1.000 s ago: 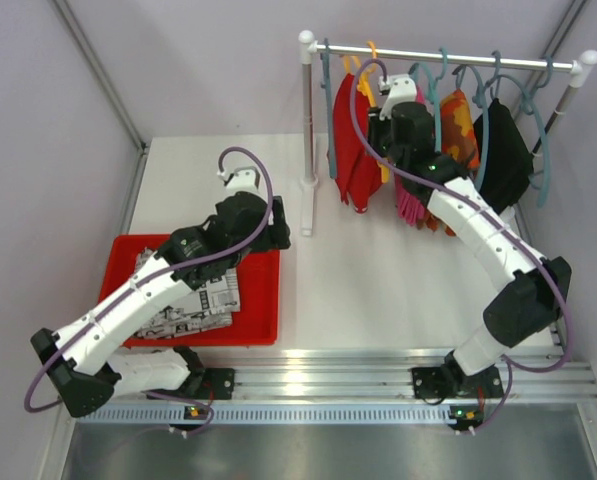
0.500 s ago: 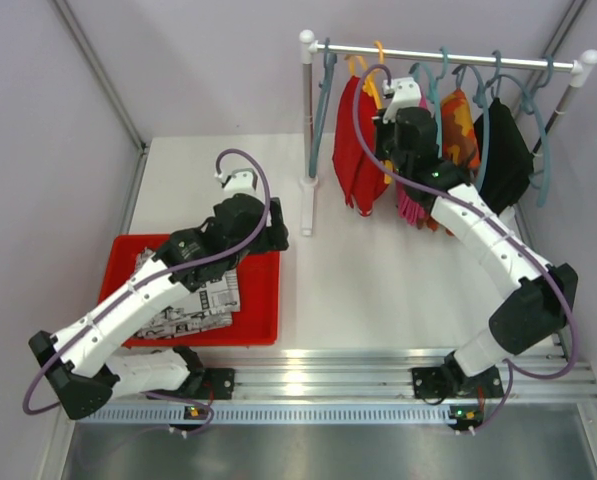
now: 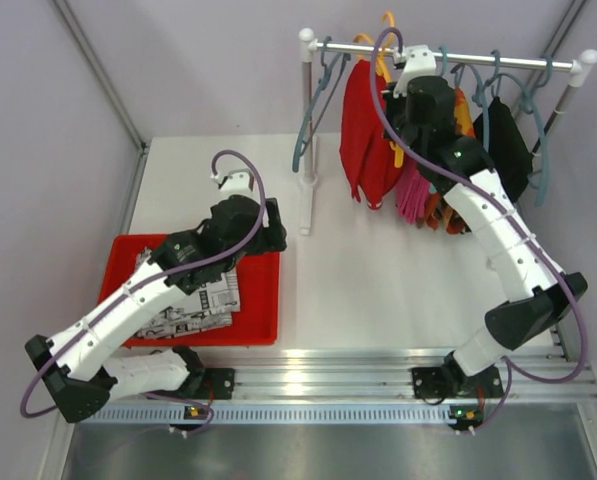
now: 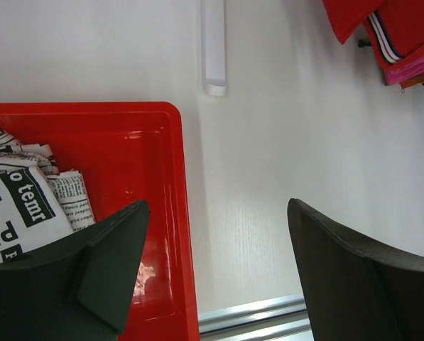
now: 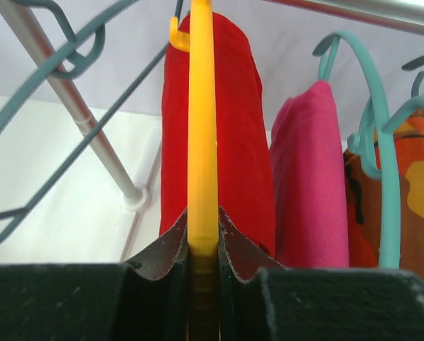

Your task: Remove the trousers from the hanger

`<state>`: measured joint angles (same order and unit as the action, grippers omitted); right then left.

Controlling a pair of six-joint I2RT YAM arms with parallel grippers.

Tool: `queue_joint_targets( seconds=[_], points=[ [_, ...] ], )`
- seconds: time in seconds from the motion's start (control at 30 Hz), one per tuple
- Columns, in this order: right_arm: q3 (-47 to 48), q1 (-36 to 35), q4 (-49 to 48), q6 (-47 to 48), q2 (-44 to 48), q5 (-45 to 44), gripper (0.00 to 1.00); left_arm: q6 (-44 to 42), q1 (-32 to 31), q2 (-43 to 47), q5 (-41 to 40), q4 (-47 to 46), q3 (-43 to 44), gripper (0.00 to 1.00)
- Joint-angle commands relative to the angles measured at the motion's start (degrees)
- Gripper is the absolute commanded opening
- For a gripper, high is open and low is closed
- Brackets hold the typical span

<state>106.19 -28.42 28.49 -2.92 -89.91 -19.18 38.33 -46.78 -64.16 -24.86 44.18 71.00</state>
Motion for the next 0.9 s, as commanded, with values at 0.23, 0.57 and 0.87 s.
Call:
queue_joint_targets(
  seconds=[0.23, 0.57, 0.87],
  points=[
    [7.1, -3.12, -0.47, -1.65, 7.11, -3.06, 0.0, -6.33, 0.29, 4.57, 4.38, 1.78, 4.23, 0.84],
    [4.73, -8.83, 7.01, -5.08, 15.19, -6.03, 0.0, -15.74, 0.2, 7.3, 19.93, 1.43, 6.16, 0.84],
    [-4.93, -14.2, 6.93, -5.78, 23.9, -6.84, 0.0, -11.53, 0.2, 1.06, 24.51, -3.66, 15.64, 0.83]
  ],
)
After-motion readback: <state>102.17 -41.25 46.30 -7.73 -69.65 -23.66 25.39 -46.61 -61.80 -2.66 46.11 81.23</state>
